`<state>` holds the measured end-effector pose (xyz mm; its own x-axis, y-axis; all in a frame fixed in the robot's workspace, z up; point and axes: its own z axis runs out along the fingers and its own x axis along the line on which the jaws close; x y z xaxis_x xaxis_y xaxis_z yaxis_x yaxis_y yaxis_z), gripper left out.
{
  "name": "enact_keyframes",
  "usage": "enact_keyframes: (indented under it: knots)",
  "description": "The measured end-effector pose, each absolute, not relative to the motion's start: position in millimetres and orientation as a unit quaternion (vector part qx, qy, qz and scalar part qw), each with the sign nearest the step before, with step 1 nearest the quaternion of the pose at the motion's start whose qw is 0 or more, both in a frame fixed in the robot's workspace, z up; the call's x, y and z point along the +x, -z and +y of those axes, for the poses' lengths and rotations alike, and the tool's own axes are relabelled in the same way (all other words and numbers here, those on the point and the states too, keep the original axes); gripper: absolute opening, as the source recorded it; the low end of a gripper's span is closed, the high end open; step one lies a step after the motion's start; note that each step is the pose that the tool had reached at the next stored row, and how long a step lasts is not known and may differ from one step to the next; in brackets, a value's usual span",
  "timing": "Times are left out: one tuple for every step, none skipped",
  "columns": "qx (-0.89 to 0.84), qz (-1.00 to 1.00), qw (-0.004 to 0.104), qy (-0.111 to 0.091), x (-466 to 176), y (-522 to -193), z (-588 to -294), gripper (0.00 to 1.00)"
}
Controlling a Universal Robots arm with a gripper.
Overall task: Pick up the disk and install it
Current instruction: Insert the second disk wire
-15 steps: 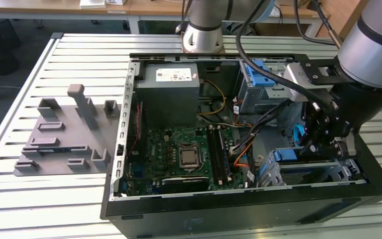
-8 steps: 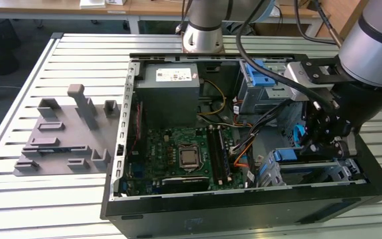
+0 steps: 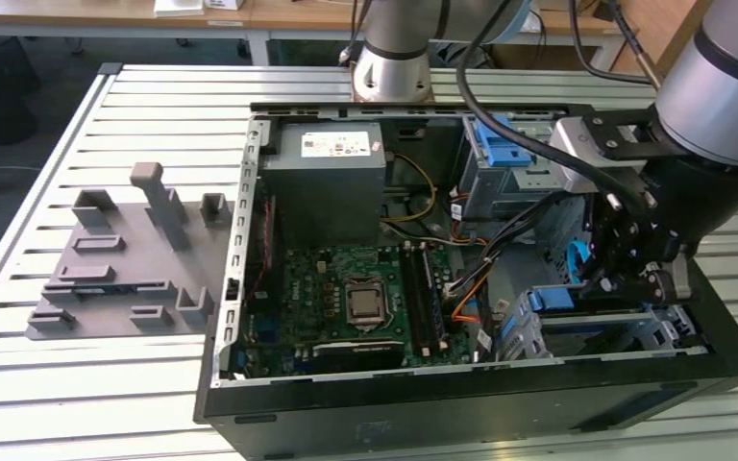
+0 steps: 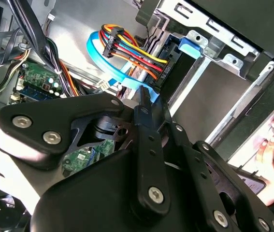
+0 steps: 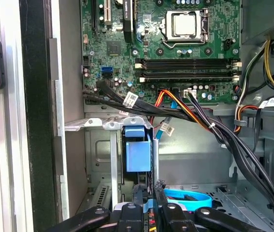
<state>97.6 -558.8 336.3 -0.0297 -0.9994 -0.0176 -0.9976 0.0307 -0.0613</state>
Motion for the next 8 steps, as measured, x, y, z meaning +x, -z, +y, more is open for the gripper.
enact_keyframes:
  knots:
    - [-0.696,0.717,0.028,0.016,97.6,-336.4,-558.8,0.24]
    - [-0.696,0.717,0.028,0.016,97.6,-336.7,-558.8,0.24]
    - [-0.696,0.717,0.028,0.016,97.6,-336.9,-558.7,0.24]
    - [-0.696,0.717,0.028,0.016,97.6,-337.3,-558.7,0.24]
    - [-0.696,0.717,0.028,0.016,97.6,-337.6,-558.7,0.24]
    - [-0.696,0.717,0.028,0.016,97.6,-337.8,-558.7,0.24]
    - [-0.696,0.717,0.027,0.016,97.6,-338.1,-558.7,0.24]
    - [-0.696,0.717,0.027,0.016,97.6,-338.4,-558.7,0.24]
